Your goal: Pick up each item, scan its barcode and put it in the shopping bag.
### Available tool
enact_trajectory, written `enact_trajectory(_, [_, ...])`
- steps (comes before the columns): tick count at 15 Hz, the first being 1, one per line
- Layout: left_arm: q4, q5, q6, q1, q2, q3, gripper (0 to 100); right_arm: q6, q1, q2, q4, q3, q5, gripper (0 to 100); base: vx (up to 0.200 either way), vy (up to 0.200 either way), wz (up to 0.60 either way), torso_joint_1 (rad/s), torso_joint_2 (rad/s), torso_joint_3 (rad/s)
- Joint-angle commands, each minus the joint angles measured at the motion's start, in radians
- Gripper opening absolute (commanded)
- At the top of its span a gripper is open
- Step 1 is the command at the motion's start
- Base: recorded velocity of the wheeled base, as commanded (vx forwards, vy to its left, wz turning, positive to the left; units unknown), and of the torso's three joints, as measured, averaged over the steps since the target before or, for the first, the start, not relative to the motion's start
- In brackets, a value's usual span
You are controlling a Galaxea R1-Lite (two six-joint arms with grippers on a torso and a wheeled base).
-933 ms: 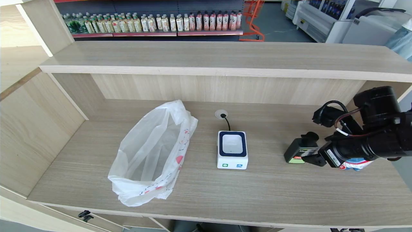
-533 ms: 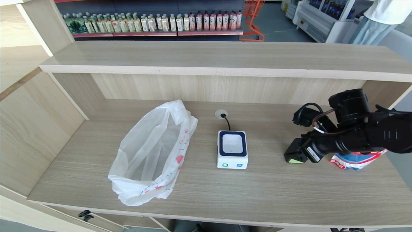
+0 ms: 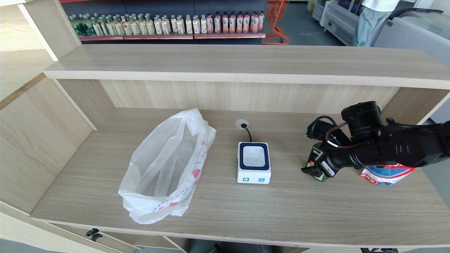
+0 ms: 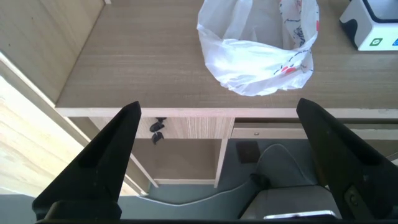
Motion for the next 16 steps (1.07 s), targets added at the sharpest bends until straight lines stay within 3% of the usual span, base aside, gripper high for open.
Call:
enact_trajectory(1, [0.000,0.000,0.000,0.000,0.002,0.000,100,0.004,0.001,0.006,-0.008,0.000,0.005,100,0.000,0.000,0.00,0.000,0.00,0.000])
enact_trajectory(3, [0.000,0.000,0.000,0.000,0.002,0.000,100,0.022,0.001,0.004,-0.011,-0.002,0.053,100,0.000,0.000,0.00,0.000,0.00,0.000])
enact_trajectory(4, [0.000,0.000,0.000,0.000,0.000,0.000,100,0.048,0.002,0.004,-0.013,-0.003,0.057,0,0.000,0.000,0.00,0.000,0.00,0.000])
enact_trajectory(11, [0.000,0.000,0.000,0.000,0.002,0.000,100,0.128,0.001,-0.062,-0.018,0.026,0.057,0,0.000,0.000,0.00,0.000,0.00,0.000])
enact_trajectory(16, [0.000,0.000,0.000,0.000,0.002,0.000,100,0.243,-0.035,-0.381,-0.042,0.195,0.051,0,0.000,0.000,0.00,0.000,0.00,0.000])
